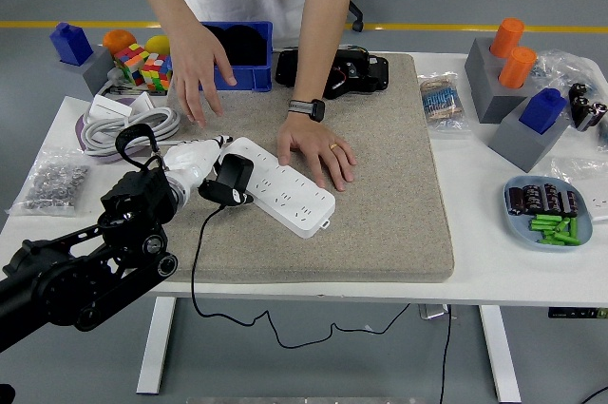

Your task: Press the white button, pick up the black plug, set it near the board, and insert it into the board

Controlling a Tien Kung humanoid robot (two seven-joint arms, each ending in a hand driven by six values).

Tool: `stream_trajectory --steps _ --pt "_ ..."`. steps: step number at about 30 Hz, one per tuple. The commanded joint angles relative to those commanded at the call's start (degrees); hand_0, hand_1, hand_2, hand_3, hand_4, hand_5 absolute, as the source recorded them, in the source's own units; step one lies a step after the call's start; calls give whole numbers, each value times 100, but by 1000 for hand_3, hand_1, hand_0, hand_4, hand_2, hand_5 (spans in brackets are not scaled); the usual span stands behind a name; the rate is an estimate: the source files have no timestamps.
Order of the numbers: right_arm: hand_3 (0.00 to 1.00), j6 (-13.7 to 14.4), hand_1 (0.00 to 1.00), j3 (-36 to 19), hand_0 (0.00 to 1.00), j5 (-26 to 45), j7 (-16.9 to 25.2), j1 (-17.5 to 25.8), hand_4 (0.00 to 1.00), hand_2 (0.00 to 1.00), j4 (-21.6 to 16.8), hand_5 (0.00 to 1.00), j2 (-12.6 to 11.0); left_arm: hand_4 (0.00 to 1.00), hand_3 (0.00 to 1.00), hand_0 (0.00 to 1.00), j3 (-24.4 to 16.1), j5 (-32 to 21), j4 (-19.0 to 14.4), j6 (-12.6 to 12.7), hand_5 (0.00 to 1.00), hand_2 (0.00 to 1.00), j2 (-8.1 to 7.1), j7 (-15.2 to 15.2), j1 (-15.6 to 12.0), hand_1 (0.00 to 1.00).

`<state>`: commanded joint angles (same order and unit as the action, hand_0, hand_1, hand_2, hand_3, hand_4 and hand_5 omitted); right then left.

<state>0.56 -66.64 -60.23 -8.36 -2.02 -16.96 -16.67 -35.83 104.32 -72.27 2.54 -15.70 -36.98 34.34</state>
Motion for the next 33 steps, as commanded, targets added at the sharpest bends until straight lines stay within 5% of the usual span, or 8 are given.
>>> stream_trajectory --steps 8,33 --pt "596 -7 630 -5 631 -10 9 -1 673 611 -1 436 1 998 998 985 -88 -142 -133 -254 477 998 -46 0 -12 998" --pt "592 -15 629 -17 630 -21 20 2 679 611 -1 427 9 998 998 981 -435 -213 -180 -514 532 998 -164 0 -69 998"
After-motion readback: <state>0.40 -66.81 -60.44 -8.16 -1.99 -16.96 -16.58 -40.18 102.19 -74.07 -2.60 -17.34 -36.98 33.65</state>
